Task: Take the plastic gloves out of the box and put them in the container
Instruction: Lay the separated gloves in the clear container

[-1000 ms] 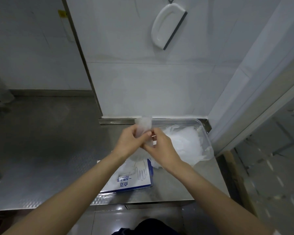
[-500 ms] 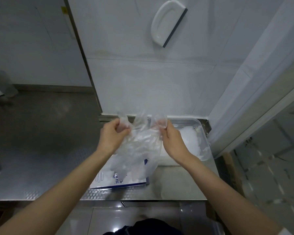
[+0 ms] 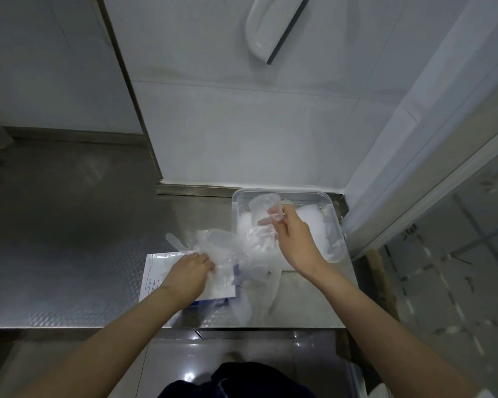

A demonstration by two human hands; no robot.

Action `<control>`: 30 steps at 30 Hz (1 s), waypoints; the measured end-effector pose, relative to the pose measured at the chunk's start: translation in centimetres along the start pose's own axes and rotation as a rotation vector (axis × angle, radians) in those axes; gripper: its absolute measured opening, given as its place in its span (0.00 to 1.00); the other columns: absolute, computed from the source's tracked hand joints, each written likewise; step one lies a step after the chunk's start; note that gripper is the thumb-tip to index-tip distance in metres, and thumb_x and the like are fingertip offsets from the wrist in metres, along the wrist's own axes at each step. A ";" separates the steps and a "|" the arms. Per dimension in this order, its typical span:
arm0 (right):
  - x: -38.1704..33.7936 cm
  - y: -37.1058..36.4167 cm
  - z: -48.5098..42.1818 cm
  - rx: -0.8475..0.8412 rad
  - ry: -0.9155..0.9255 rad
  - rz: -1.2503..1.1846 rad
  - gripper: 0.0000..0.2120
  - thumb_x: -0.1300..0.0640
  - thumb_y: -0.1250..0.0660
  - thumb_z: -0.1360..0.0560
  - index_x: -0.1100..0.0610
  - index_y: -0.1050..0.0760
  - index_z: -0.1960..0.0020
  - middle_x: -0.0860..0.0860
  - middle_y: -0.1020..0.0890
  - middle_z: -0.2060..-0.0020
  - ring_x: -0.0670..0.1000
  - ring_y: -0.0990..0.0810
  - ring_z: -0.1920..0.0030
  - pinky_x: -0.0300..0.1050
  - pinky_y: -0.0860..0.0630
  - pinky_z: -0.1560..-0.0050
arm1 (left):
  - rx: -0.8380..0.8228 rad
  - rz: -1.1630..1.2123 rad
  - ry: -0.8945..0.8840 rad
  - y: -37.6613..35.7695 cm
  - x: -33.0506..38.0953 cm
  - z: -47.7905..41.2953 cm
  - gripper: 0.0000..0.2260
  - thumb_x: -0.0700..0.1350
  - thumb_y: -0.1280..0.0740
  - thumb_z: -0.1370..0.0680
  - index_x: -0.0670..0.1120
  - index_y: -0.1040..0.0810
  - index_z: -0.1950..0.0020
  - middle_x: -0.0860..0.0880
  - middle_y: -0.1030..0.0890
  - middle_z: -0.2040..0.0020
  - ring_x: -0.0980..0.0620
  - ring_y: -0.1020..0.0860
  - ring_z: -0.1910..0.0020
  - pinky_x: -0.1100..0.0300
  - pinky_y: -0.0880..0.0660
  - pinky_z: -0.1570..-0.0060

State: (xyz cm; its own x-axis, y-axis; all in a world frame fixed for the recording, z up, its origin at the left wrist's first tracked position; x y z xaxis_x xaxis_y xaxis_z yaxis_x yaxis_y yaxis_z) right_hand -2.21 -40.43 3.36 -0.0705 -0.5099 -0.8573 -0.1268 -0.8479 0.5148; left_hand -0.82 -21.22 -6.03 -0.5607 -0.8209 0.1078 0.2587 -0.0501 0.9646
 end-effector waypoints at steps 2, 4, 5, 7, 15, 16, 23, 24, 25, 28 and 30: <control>0.4 0.1 0.1 -0.005 0.003 0.017 0.09 0.61 0.48 0.18 0.63 0.32 0.42 0.51 0.17 0.49 0.48 0.22 0.45 0.33 0.28 0.54 | -0.087 0.062 0.075 0.0 0.0 -0.3 0.14 0.42 0.44 0.21 0.45 0.29 0.37 0.45 0.24 0.38 0.46 0.25 0.41 0.59 0.31 0.43; 0.9 0.0 0.1 -0.012 -0.001 0.017 0.09 0.63 0.48 0.18 0.61 0.32 0.42 0.52 0.17 0.49 0.50 0.21 0.46 0.33 0.29 0.57 | -0.211 0.110 0.077 -0.5 0.0 -0.6 0.13 0.47 0.45 0.20 0.44 0.30 0.39 0.43 0.23 0.39 0.45 0.24 0.44 0.58 0.30 0.46; 1.0 0.0 0.1 -0.019 -0.006 0.016 0.08 0.64 0.48 0.19 0.61 0.32 0.42 0.52 0.17 0.48 0.50 0.21 0.47 0.32 0.30 0.58 | -0.296 0.126 0.088 -0.8 -0.2 -0.5 0.14 0.49 0.45 0.20 0.44 0.31 0.37 0.43 0.24 0.38 0.46 0.25 0.42 0.58 0.30 0.45; 1.2 0.1 0.0 -0.026 -0.003 0.018 0.09 0.65 0.48 0.19 0.60 0.32 0.42 0.52 0.18 0.48 0.49 0.21 0.48 0.32 0.30 0.58 | -0.433 0.169 0.120 -1.5 -0.6 -0.5 0.18 0.51 0.46 0.19 0.45 0.32 0.32 0.44 0.28 0.33 0.47 0.28 0.37 0.57 0.33 0.39; 1.4 0.9 -0.7 -0.064 -0.001 -0.005 0.07 0.63 0.47 0.19 0.59 0.32 0.43 0.47 0.19 0.51 0.49 0.21 0.47 0.38 0.27 0.53 | -0.385 0.196 0.156 0.1 -0.8 -0.8 0.16 0.50 0.45 0.18 0.42 0.22 0.47 0.46 0.22 0.52 0.52 0.27 0.57 0.62 0.33 0.53; 1.4 1.0 -0.8 -0.062 -0.002 -0.008 0.07 0.63 0.46 0.19 0.58 0.32 0.43 0.47 0.19 0.52 0.49 0.21 0.48 0.36 0.28 0.54 | -0.325 0.157 0.155 1.1 -0.8 -1.0 0.15 0.50 0.43 0.18 0.42 0.21 0.50 0.47 0.22 0.55 0.52 0.27 0.59 0.62 0.33 0.56; 0.8 1.7 -1.7 -0.118 0.028 -0.018 0.06 0.61 0.41 0.20 0.54 0.29 0.53 0.46 0.17 0.56 0.41 0.21 0.55 0.31 0.29 0.58 | 0.270 0.357 0.100 9.8 0.0 -0.9 0.14 0.51 0.33 0.24 0.49 0.26 0.40 0.55 0.26 0.45 0.55 0.26 0.45 0.59 0.28 0.45; 0.3 1.5 -1.6 -0.173 0.046 -0.020 0.06 0.62 0.40 0.20 0.53 0.28 0.54 0.47 0.17 0.57 0.38 0.21 0.57 0.29 0.30 0.59 | 0.312 0.484 0.066 11.0 0.7 -1.1 0.21 0.52 0.30 0.26 0.49 0.30 0.35 0.55 0.29 0.41 0.56 0.29 0.41 0.58 0.30 0.40; -0.1 1.1 -1.5 -0.242 0.060 -0.018 0.06 0.62 0.38 0.21 0.53 0.27 0.55 0.47 0.17 0.57 0.36 0.21 0.59 0.29 0.30 0.59 | 0.296 0.586 0.042 11.6 1.4 -1.6 0.28 0.52 0.28 0.28 0.49 0.33 0.31 0.55 0.30 0.38 0.56 0.31 0.38 0.57 0.32 0.37; -0.4 0.1 -1.0 -0.455 0.051 -0.045 0.03 0.62 0.34 0.23 0.59 0.21 0.53 0.47 0.17 0.58 0.39 0.19 0.56 0.38 0.24 0.54 | 0.203 0.721 -0.036 12.3 3.9 -2.9 0.24 0.50 0.26 0.29 0.47 0.27 0.35 0.56 0.26 0.39 0.56 0.27 0.39 0.57 0.29 0.38; -0.3 0.0 -0.9 -0.465 0.039 -0.051 0.05 0.61 0.35 0.23 0.62 0.21 0.51 0.49 0.17 0.57 0.44 0.19 0.54 0.43 0.25 0.50 | 0.213 0.841 -0.044 12.5 4.5 -3.2 0.08 0.44 0.28 0.27 0.42 0.20 0.50 0.51 0.17 0.53 0.52 0.19 0.52 0.51 0.23 0.47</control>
State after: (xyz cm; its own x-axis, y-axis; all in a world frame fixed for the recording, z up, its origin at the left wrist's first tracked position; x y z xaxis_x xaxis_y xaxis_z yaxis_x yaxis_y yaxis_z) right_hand -1.34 -40.43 3.67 -0.0370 -0.4637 -0.8852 0.3285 -0.8422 0.4275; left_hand 2.41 -27.38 5.70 -0.2803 -0.5144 0.8104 0.4507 0.6749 0.5843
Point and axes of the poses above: each hand's wrist, its own z-axis away from the middle knuckle, its own y-axis out of the back of the hand, x = y × z, the point moved 6 cm from there along -z, towards the middle knuckle
